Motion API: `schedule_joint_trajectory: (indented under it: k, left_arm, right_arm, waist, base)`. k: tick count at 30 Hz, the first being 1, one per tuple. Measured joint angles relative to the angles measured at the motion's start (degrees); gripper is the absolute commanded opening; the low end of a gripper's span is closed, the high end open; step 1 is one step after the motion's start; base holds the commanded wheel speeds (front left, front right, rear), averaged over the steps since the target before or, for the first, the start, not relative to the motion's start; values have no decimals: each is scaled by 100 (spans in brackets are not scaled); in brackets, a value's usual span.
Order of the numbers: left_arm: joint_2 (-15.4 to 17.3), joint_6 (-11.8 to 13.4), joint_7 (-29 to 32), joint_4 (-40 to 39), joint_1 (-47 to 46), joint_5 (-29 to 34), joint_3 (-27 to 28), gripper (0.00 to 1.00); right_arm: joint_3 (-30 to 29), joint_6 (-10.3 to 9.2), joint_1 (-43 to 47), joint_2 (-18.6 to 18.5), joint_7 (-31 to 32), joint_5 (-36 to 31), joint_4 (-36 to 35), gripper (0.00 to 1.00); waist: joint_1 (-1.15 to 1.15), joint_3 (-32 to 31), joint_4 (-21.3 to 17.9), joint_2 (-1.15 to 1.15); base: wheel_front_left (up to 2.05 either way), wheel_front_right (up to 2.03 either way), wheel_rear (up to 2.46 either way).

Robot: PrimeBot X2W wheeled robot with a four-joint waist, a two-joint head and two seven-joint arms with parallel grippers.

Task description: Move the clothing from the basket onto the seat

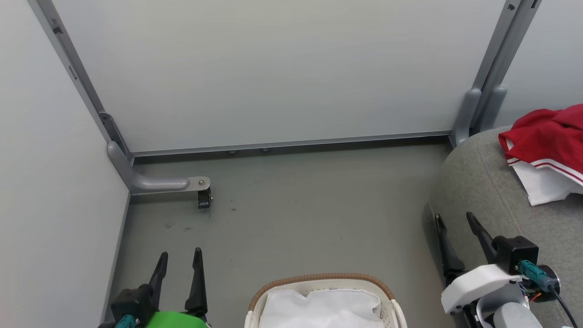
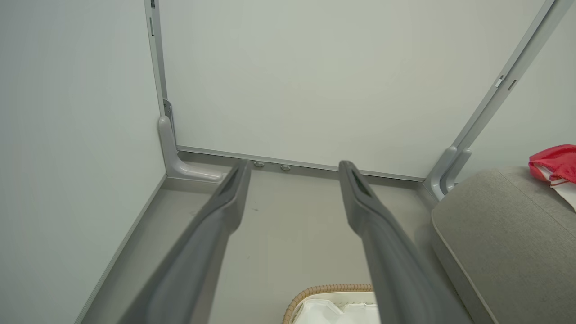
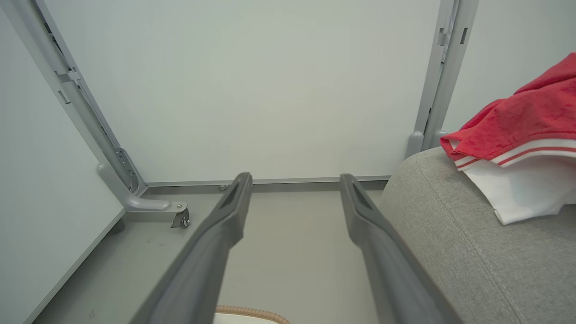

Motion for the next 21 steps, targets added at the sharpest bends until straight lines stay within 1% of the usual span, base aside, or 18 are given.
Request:
schedule_joint_trajectory:
  k: [1, 5, 21]
  left_arm:
    - [0, -7, 0, 8, 3, -18, -2, 0]
    - [-1, -7, 10, 192, 31, -49, -5, 0]
    - [-1, -73, 454, 142, 3, -1518, 288, 0]
  right_arm:
    - [0, 0, 9, 4, 0, 12, 7, 0]
    - [-7, 0, 127, 53, 27, 37, 199, 0]
    - [-113, 0, 138, 56, 470, 1693, 62, 0]
  waist:
    - [0, -2, 2, 0]
    - [0, -1, 1, 0]
    - [0, 35, -59, 0]
  base:
    - [0, 0, 0]
    - [0, 0, 0]
    - [0, 0, 0]
